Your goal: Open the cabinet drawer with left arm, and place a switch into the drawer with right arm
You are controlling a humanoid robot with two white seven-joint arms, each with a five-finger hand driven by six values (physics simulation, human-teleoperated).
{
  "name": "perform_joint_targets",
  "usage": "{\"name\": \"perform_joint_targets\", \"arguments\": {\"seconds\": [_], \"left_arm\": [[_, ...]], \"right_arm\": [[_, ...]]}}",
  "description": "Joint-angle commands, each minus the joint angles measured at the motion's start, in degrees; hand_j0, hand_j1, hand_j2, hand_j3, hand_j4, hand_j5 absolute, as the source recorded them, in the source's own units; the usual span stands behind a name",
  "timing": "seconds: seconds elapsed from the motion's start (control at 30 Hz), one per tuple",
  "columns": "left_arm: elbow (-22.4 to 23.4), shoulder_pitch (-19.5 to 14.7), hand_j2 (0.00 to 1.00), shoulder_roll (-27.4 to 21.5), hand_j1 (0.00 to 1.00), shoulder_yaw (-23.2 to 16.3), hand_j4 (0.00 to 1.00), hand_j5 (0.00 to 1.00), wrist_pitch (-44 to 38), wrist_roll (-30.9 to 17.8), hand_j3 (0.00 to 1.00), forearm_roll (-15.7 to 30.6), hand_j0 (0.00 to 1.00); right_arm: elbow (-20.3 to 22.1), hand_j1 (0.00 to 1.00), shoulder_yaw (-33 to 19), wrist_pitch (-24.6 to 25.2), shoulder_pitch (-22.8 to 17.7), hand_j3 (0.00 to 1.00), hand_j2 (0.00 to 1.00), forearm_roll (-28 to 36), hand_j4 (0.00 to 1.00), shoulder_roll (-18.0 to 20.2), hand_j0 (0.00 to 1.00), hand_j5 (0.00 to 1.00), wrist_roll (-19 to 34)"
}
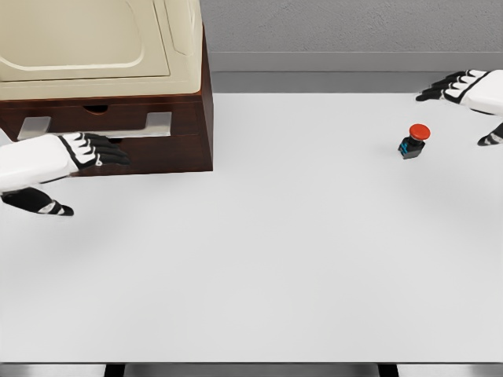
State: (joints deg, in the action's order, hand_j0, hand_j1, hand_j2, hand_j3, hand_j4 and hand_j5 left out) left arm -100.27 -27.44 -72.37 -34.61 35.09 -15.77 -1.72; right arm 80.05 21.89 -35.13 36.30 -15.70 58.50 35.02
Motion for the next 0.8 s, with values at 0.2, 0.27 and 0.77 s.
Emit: {"name": "perform_joint_targets", "arguments": {"seconds": [0.2,0.27,0.77], "left_arm": [[-0.7,-9.1,1.00,-1.8,1.00,-11.0,1.00,1.00,-0.1,-1.7,1.00,4.6,1.00],[-0.7,-10.9,1.00,-1.7,1.00,-13.1,1.00,1.00,-2.3,-7.4,1.00,11.7,1.00],[-0.7,-15.3,1.00,-3.5,1.00,-14.3,1.00,1.00,-23.4,-15.9,1.00,25.1,1.00]], "right_arm": [[-7.7,1.00,0.9,0.1,4.7,1.00,1.00,-9.8,1.00,-8.1,1.00,1.00,0.0],[-8.9,1.00,4.7,0.1,6.5,1.00,1.00,-10.0,1.00,-8.7,1.00,1.00,0.0],[-21.7,1.00,16.3,0.1,15.0,1.00,1.00,-13.0,1.00,-14.6,1.00,1.00,0.0]]}}
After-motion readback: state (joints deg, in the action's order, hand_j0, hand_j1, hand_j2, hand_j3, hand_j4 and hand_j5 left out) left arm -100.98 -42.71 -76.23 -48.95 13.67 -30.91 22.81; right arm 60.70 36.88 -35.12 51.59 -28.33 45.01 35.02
